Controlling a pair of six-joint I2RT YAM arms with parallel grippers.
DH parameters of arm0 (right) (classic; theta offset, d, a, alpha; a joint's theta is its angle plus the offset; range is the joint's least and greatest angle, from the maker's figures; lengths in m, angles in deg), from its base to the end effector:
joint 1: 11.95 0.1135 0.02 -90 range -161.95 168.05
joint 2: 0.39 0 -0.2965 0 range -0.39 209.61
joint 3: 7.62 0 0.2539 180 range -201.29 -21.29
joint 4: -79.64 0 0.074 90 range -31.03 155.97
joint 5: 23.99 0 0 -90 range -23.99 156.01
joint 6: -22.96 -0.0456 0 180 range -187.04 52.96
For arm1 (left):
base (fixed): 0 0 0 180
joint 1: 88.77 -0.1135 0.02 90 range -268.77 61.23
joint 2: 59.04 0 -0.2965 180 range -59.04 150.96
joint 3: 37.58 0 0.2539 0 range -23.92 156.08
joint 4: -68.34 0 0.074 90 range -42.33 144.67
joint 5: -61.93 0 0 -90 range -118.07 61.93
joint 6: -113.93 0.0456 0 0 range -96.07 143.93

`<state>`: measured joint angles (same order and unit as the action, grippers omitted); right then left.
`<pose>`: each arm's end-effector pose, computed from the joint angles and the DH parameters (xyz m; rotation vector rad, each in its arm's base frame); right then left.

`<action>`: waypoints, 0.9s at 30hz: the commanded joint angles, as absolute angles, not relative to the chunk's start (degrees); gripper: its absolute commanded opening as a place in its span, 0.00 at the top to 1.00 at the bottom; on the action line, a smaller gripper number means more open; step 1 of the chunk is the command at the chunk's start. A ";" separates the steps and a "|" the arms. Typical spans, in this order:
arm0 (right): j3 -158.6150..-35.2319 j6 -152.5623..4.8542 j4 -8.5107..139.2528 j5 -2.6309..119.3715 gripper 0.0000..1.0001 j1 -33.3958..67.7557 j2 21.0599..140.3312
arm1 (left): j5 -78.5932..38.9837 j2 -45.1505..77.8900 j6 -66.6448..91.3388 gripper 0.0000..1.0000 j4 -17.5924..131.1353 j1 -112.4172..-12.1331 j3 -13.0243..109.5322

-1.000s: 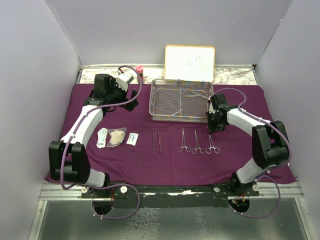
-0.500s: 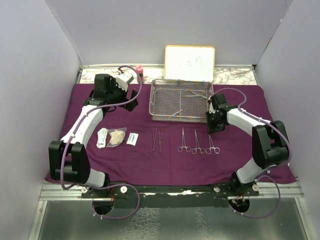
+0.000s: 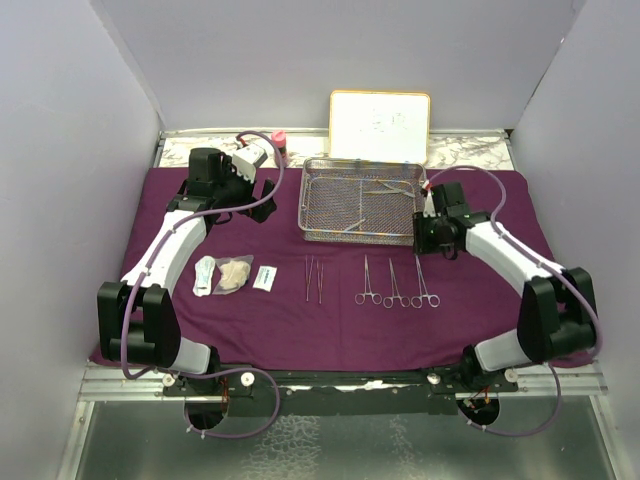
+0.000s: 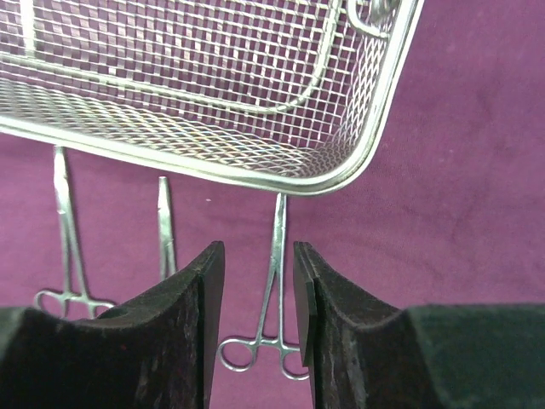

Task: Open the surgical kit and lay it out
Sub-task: Place the medical item in the surgical kit.

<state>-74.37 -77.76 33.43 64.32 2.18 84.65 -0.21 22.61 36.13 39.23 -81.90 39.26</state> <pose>0.2779 0.0713 0.2213 -0.0896 2.7066 0.1709 0.3199 -0.0600 0.3218 0.6224 2.0283 -0.4690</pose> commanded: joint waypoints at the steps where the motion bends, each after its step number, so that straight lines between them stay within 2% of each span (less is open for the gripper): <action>1: -74.15 -74.01 36.04 60.22 0.62 1.76 77.76 | 2.08 20.58 35.43 0.01 40.51 -81.85 38.67; 10: -79.41 -64.31 34.75 52.82 0.62 1.76 73.12 | 1.32 18.80 34.60 0.01 41.57 -81.83 38.33; 14: -85.73 -58.62 34.23 49.86 0.65 1.76 76.53 | 1.07 18.98 34.82 0.01 41.08 -81.85 39.11; 20: -89.18 -52.48 41.67 45.22 0.65 1.76 81.35 | 0.85 20.05 35.86 0.01 40.96 -81.84 39.34; 27: -98.35 -47.60 43.03 42.64 0.63 1.76 94.79 | 0.95 21.62 37.11 0.01 39.76 -81.91 40.92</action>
<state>-93.25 -52.52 39.99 46.18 2.18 88.06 -0.03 20.71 35.54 39.99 -81.90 39.00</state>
